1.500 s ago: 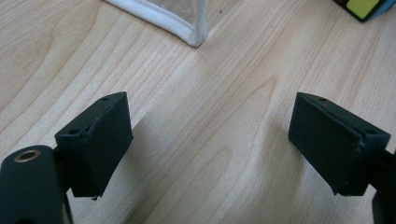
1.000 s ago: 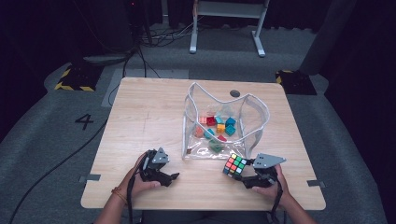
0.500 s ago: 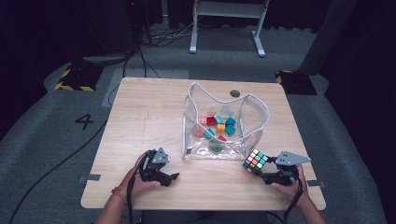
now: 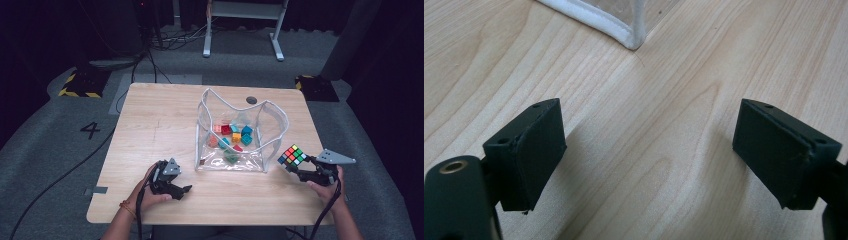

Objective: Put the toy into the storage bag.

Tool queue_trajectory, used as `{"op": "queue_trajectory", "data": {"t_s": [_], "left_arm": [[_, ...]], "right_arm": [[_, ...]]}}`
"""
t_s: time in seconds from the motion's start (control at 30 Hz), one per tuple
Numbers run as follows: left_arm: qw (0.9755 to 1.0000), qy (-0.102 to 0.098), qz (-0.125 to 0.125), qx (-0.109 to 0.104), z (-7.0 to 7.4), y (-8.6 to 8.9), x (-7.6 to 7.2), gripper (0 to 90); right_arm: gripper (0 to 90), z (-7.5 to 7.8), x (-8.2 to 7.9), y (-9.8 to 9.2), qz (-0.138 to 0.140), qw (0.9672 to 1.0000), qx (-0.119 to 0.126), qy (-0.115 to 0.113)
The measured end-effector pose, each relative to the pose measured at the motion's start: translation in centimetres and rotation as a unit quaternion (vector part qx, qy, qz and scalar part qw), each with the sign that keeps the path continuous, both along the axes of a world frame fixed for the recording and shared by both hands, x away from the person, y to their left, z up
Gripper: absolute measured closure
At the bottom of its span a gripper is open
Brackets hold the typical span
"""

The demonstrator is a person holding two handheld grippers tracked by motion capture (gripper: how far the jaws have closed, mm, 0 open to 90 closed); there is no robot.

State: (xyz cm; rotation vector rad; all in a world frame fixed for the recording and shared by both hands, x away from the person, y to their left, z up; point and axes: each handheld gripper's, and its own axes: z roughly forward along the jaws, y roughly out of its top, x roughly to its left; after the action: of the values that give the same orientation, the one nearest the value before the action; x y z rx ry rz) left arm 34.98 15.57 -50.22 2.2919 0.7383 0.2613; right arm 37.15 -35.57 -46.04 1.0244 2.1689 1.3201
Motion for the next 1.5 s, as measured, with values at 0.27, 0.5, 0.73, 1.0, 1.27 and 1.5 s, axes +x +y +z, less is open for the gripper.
{"op": "queue_trajectory", "data": {"t_s": [0.27, 0.5, 0.73, 1.0, 1.27, 1.5], "left_arm": [[1.0000, 0.000, 0.000, 0.002, 0.0, 0.0, 0.0, 13.6], [1.0000, 0.000, 0.000, 0.002, 0.0, 0.0, 0.0, 13.6], [1.0000, 0.000, 0.000, 0.001, 0.0, 0.0, 0.0, 13.6], [1.0000, 0.000, -0.001, 0.002, 0.0, 0.0, 0.0, 13.6], [1.0000, 0.000, -0.001, 0.003, 0.0, 0.0, 0.0, 13.6], [1.0000, 0.000, -0.001, 0.002, 0.0, 0.0, 0.0, 13.6]], "right_arm": [[34.5, 2.2, 2.4, -1.7, -0.040, 0.9990, -0.008, -0.020], [34.5, 5.9, 4.9, -2.4, -0.037, 0.9983, -0.017, -0.042], [34.5, 8.8, 7.2, -2.0, -0.034, 0.9979, -0.012, -0.053], [34.5, 12.0, 8.6, -0.4, -0.020, 0.9973, -0.014, -0.069], [34.5, 14.2, 8.9, 1.8, 0.010, 0.9964, -0.017, -0.082], [34.5, 15.2, 8.9, 3.9, 0.045, 0.9954, -0.020, -0.082]]}}
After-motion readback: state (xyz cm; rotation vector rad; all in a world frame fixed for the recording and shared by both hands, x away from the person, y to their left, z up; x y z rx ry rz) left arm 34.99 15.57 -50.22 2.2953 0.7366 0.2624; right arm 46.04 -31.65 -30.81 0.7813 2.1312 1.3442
